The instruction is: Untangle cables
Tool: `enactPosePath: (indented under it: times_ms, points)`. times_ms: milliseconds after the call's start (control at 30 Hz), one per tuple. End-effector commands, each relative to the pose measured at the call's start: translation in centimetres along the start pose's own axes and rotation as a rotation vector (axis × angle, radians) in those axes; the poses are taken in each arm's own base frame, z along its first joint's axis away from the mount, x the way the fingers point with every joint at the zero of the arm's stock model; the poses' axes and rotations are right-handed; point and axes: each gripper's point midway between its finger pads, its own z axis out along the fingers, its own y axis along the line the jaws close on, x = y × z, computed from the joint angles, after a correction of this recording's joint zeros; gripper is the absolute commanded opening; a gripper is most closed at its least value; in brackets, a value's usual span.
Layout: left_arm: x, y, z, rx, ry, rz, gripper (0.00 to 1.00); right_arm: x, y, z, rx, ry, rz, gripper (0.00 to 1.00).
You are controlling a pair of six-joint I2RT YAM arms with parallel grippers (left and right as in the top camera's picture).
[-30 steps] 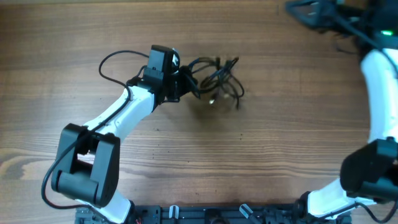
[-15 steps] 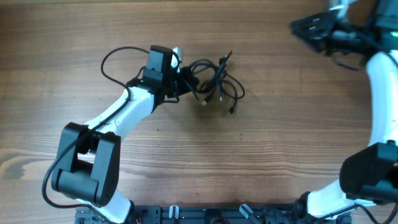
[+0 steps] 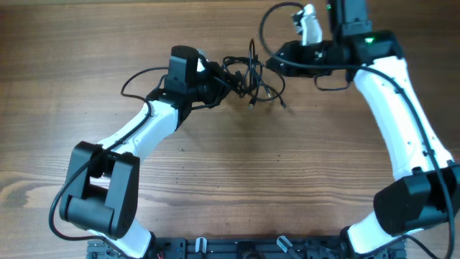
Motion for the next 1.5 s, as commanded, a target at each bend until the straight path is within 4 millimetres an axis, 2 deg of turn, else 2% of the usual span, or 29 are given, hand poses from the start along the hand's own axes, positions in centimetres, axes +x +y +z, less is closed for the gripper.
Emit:
enactPosePath:
  times_ms: [0, 133, 267, 467, 700, 833, 867, 900, 933, 1033, 1133, 1200, 1267, 1300, 1367, 1467]
  points:
    - [0.4, -0.4, -0.1, 0.021, 0.038, -0.052, 0.04, 0.2, -2.1, 3.3, 0.069, 0.046, 0.005, 0.38]
    - [0.4, -0.4, -0.1, 0.02, 0.037, -0.051, 0.04, 0.9, -3.6, 6.5, 0.088, 0.103, -0.012, 0.38]
    - [0.4, -0.4, -0.1, 0.02, 0.037, -0.051, 0.04, 2.2, -3.5, 8.9, 0.049, 0.164, -0.091, 0.37]
    - [0.4, -0.4, -0.1, 0.02, 0.037, -0.051, 0.04, 1.9, -3.1, 10.7, 0.032, 0.155, -0.143, 0.36]
    - [0.4, -0.4, -0.1, 0.02, 0.037, -0.052, 0.04, 1.4, -4.5, 12.3, 0.06, 0.142, -0.154, 0.33]
    - [0.4, -0.3, -0.1, 0.02, 0.037, -0.051, 0.04, 1.7, -4.9, 12.8, 0.06, 0.157, -0.169, 0.26]
    - [0.4, -0.3, -0.1, 0.02, 0.037, -0.051, 0.04, 1.7, -4.9, 12.8, 0.059, 0.153, -0.171, 0.21]
    - [0.4, -0.3, -0.1, 0.019, 0.037, -0.04, 0.04, 1.2, -5.0, 12.6, 0.059, 0.137, -0.172, 0.04]
    - [0.4, -0.2, -0.1, 0.015, 0.035, -0.043, 0.04, 1.0, -4.8, 12.2, 0.042, 0.13, -0.171, 0.04]
    - [-0.2, 1.1, -0.1, -0.039, -0.002, -0.022, 0.04, -0.3, -2.7, 9.8, -0.052, 0.083, -0.175, 0.04]
    - [-1.1, 3.2, -0.3, -0.134, -0.069, 0.013, 0.04, -2.2, 0.7, 5.2, -0.165, -0.012, -0.213, 0.04]
    - [-2.0, 5.3, -0.7, -0.232, -0.126, 0.056, 0.04, -3.6, 3.4, 0.2, -0.252, -0.108, -0.243, 0.04]
    - [-2.4, 6.6, -1.2, -0.297, -0.151, 0.089, 0.04, -4.7, 5.2, -4.6, -0.312, -0.2, -0.223, 0.04]
    - [-2.4, 7.0, -1.3, -0.319, -0.157, 0.102, 0.04, -5.1, 5.7, -6.2, -0.337, -0.227, -0.213, 0.04]
    - [-2.7, 7.8, -1.6, -0.36, -0.168, 0.14, 0.04, -6.2, 6.5, -11.5, -0.429, -0.306, -0.123, 0.04]
    - [-3.0, 8.7, -2.0, -0.407, -0.19, 0.145, 0.04, -7.3, 6.3, -15.6, -0.538, -0.342, -0.017, 0.04]
